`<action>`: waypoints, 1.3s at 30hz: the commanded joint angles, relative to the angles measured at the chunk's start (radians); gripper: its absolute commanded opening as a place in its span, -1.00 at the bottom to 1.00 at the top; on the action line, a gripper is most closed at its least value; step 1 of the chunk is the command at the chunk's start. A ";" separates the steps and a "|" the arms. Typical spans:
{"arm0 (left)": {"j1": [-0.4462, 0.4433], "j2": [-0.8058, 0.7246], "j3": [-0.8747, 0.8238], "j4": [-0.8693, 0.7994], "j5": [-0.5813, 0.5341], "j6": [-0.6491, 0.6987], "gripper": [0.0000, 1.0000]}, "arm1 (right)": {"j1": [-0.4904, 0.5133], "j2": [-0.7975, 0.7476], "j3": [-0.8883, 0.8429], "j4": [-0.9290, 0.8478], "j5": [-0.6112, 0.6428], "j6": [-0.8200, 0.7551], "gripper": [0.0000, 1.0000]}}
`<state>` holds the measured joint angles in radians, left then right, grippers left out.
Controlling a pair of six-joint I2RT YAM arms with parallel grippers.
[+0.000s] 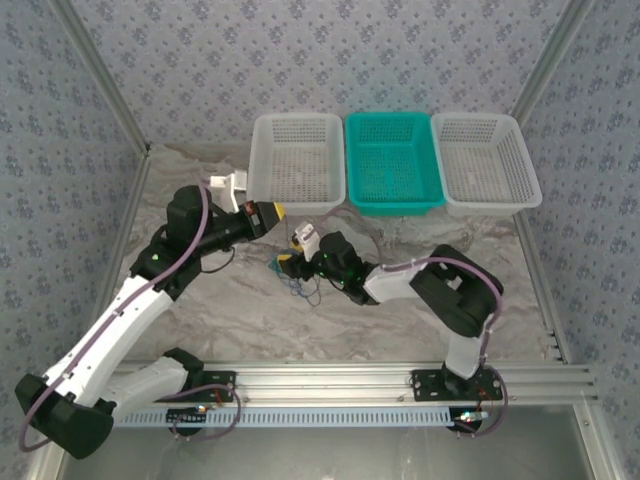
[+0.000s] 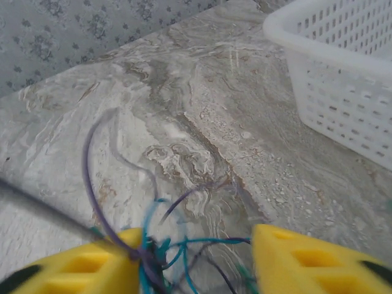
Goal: Untangle the cables
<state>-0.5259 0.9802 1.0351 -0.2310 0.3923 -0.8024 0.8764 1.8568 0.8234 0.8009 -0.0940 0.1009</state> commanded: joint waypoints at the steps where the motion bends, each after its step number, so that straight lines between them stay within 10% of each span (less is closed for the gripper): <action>1: -0.006 -0.052 0.116 -0.039 -0.018 0.041 -1.00 | 0.000 0.069 0.004 0.047 0.071 0.019 -0.26; 12: 0.142 -0.081 0.442 -0.354 -0.347 0.198 -1.00 | -0.051 -0.056 -0.250 -0.083 0.170 0.086 -0.11; 19: 0.174 -0.049 0.300 -0.189 -0.147 0.120 -1.00 | -0.047 -0.257 -0.292 -0.167 0.070 0.108 0.17; 24: 0.169 -0.017 0.186 -0.071 -0.022 0.054 -1.00 | 0.002 -0.475 -0.280 -0.220 0.011 0.022 1.00; 33: 0.126 -0.025 0.130 0.001 0.008 0.028 -1.00 | 0.015 -0.508 -0.088 -0.263 -0.012 -0.063 0.99; 39: 0.121 -0.046 0.159 -0.036 -0.056 0.016 -1.00 | 0.041 -0.297 0.042 -0.264 -0.031 -0.053 0.64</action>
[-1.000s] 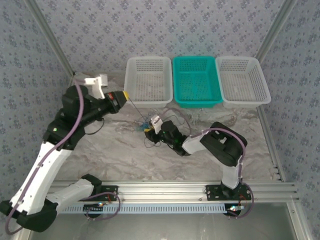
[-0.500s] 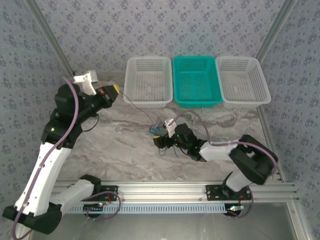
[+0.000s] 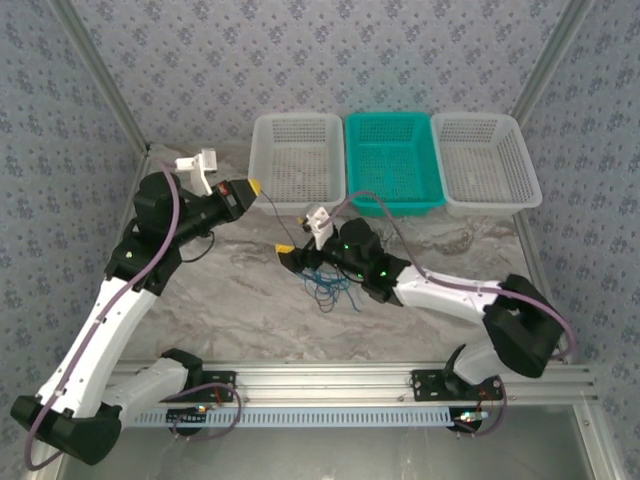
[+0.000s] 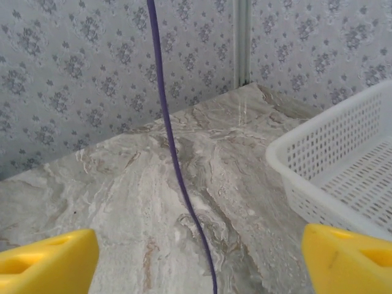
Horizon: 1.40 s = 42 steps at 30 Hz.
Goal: Untangle the cables
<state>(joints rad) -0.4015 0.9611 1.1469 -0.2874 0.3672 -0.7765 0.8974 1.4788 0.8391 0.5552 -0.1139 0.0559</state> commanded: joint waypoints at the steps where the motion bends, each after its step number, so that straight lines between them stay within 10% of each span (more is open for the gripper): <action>1: -0.003 -0.032 0.054 0.014 -0.044 -0.011 -1.00 | 0.028 0.120 0.030 -0.013 0.010 -0.007 0.53; 10: 0.009 -0.065 0.188 -0.116 -0.223 0.062 -1.00 | 0.037 0.328 -0.076 0.068 0.195 0.013 -0.41; 15: 0.089 -0.047 0.306 -0.219 -0.326 0.137 -1.00 | 0.037 0.311 -0.182 0.071 0.209 0.040 -0.36; 25: 0.342 -0.034 0.291 -0.147 -0.130 0.028 -1.00 | 0.036 0.243 -0.366 0.146 0.235 0.142 -0.49; 33: 0.291 -0.013 0.099 0.085 0.133 -0.046 -1.00 | 0.053 -0.092 -0.304 -0.022 0.133 0.098 0.88; 42: 0.070 0.033 0.065 0.050 0.070 0.052 -1.00 | 0.013 -0.228 -0.110 -0.110 0.008 0.025 1.00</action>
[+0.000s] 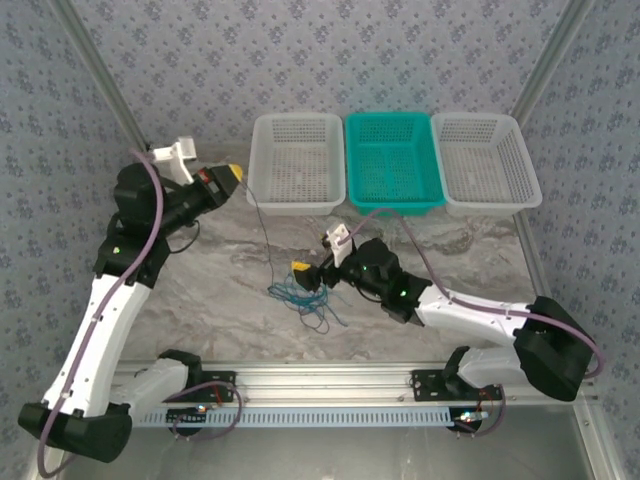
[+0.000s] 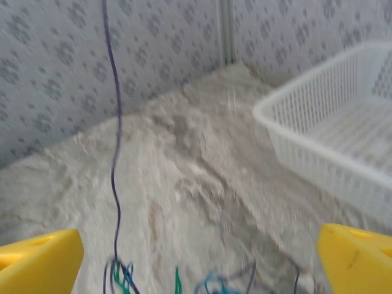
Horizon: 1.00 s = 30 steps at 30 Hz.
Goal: Untangle the cables
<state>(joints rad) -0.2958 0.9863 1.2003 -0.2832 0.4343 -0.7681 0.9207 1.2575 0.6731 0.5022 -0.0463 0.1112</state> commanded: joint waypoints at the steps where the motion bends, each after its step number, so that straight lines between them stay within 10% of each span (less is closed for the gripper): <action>1: -0.054 0.016 0.012 0.050 0.005 0.045 -1.00 | -0.017 0.003 0.079 -0.055 -0.087 -0.022 1.00; 13: -0.118 0.052 0.056 0.047 -0.018 0.069 -1.00 | -0.009 0.252 0.282 0.024 -0.298 0.122 0.57; 15: -0.119 0.051 0.063 0.046 -0.022 0.071 -1.00 | -0.012 0.301 0.290 0.060 -0.292 0.164 0.39; 20: -0.123 0.043 0.083 0.020 -0.050 0.107 -1.00 | -0.017 0.388 0.320 0.097 -0.319 0.224 -0.88; 23: -0.123 0.035 0.083 -0.001 -0.070 0.139 -1.00 | -0.016 0.375 0.316 0.116 -0.320 0.245 -1.00; 30: -0.124 -0.063 -0.036 -0.007 -0.118 0.118 0.38 | -0.060 0.262 0.310 0.035 -0.094 0.533 -1.00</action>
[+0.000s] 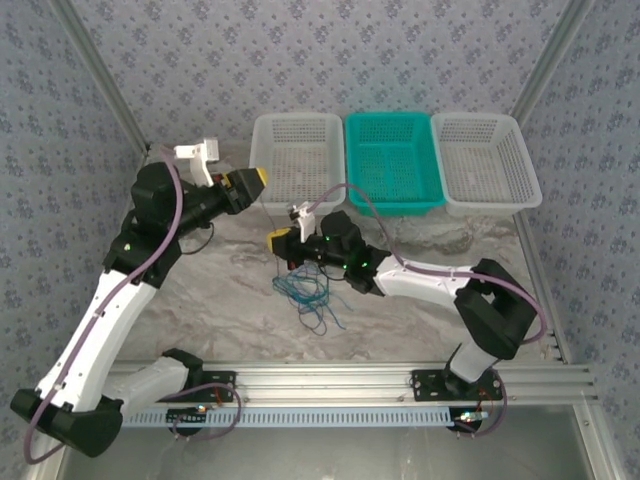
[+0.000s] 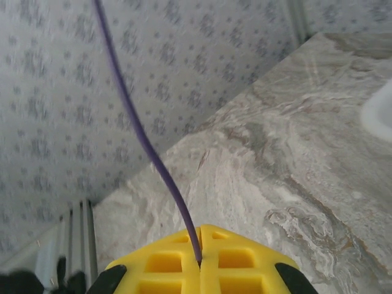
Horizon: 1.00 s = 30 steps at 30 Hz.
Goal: Untangle the cables
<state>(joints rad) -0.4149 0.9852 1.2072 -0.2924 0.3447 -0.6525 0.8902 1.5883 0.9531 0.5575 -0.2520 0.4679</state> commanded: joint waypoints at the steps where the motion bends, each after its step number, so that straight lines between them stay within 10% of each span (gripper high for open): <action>1: -0.004 -0.091 -0.077 0.001 -0.032 -0.017 0.41 | -0.042 -0.084 0.028 -0.029 0.128 0.234 -1.00; 13: -0.243 -0.212 -0.600 0.232 -0.143 -0.328 0.30 | -0.052 -0.153 0.028 -0.081 0.249 0.422 -1.00; 23: -0.293 0.024 -0.572 0.346 -0.346 -0.022 0.56 | -0.027 -0.166 0.040 -0.126 0.221 0.429 -1.00; 30: -0.294 0.168 -0.530 0.413 -0.363 0.020 0.20 | -0.016 -0.189 0.039 -0.154 0.249 0.441 -1.00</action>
<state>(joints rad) -0.7033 1.1198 0.6228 0.0574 0.0280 -0.6716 0.8684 1.4364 0.9565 0.4213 -0.0330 0.8875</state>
